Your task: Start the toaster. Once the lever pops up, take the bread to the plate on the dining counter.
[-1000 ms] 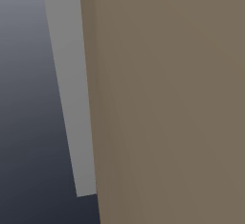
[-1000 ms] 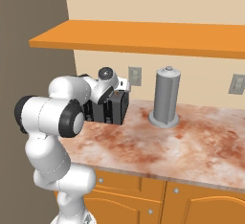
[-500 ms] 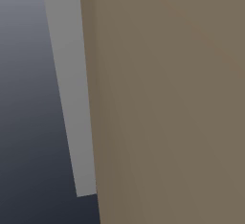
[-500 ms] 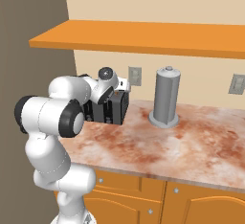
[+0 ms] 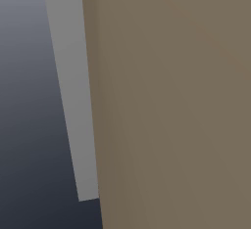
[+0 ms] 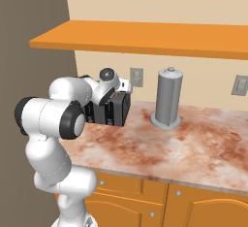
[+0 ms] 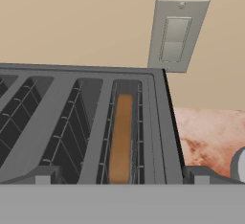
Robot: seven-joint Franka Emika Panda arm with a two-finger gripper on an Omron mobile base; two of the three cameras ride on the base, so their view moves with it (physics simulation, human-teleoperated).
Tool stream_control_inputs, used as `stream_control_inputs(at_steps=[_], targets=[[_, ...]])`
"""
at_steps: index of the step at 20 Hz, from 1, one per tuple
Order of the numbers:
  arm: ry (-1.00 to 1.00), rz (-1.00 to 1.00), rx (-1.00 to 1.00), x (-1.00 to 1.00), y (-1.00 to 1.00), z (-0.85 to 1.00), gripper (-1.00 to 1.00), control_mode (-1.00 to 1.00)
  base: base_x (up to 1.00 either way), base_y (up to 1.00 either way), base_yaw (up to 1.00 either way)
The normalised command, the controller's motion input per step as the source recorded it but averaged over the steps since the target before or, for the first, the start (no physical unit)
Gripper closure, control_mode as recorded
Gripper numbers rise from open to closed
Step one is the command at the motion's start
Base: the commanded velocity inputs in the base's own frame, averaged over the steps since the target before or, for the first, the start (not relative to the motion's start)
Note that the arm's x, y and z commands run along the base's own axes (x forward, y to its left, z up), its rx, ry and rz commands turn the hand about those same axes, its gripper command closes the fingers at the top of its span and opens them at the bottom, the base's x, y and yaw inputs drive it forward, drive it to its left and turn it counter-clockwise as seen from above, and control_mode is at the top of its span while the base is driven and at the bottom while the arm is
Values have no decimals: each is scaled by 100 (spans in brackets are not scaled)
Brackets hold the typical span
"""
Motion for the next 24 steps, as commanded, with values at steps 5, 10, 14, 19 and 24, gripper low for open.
stream_control_inputs(at_steps=[5,10,14,19,24], targets=[[0,0,0,0,0,0,-100,-100,0,0,0],[0,0,0,0,0,0,-100,-100,0,0,0],[0,0,0,0,0,0,-100,-100,0,0,0],[0,0,0,0,0,0,-100,-100,0,0,0],[0,0,0,0,0,0,-100,-100,0,0,0]])
